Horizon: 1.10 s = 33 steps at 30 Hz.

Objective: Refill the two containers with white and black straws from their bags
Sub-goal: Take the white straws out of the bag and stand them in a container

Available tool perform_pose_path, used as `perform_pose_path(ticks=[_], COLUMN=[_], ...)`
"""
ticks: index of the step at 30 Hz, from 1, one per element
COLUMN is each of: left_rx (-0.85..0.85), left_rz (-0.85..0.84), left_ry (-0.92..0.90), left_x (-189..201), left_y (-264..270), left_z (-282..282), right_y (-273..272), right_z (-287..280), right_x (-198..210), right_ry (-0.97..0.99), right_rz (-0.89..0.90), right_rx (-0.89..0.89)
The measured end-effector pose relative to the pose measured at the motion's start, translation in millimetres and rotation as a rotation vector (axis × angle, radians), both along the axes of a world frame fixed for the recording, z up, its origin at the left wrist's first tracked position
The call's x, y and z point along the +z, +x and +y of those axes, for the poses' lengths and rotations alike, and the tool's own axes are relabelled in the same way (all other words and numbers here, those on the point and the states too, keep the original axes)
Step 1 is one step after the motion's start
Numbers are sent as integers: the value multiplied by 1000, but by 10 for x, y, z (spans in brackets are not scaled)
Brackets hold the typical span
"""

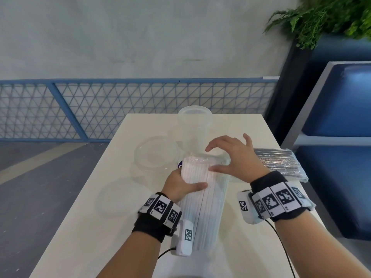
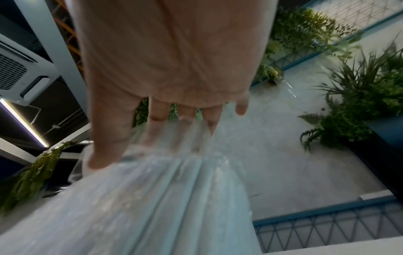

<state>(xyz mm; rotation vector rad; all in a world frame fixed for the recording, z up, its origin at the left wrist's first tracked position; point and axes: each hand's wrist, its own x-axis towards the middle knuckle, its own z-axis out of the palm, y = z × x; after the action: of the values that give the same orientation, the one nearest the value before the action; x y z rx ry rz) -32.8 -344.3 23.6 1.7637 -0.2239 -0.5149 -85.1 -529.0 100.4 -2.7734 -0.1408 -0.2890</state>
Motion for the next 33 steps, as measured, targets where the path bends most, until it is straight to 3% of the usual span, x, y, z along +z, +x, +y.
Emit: perform_pose_path(ticks=[4,8,14,16,21,25,27,29,33], left_rx=[-27,-88,-151,-188,-149,-136,-149,-166,-203], left_rz=[-1,-17,-32,-42,22,48,28,12,-25], left_ry=[23,31,40,54,28,6,5,1,6], left_x=[12,41,75,75,28,35,48,51,88], left_y=[-9,-39,-51,-39,-9,-4,-15,-26,-59], left_z=[-21,-17,26,62,192,202,170,164,220], right_y=[100,209,233,232,196,44,13,34,102], right_z=[78,18,-56,-128,-514,-350,-227,-212,-304], right_x=[19,117,273,328,623,652,443,266,190], right_ry=[112,410,700,717,601,301,243,270,507], right_rz=[-108,-235,-101,-78,-362,36,138,62,-110], right_rx=[-56,-189,-199,-212,-358,-76,-65,-107,-273])
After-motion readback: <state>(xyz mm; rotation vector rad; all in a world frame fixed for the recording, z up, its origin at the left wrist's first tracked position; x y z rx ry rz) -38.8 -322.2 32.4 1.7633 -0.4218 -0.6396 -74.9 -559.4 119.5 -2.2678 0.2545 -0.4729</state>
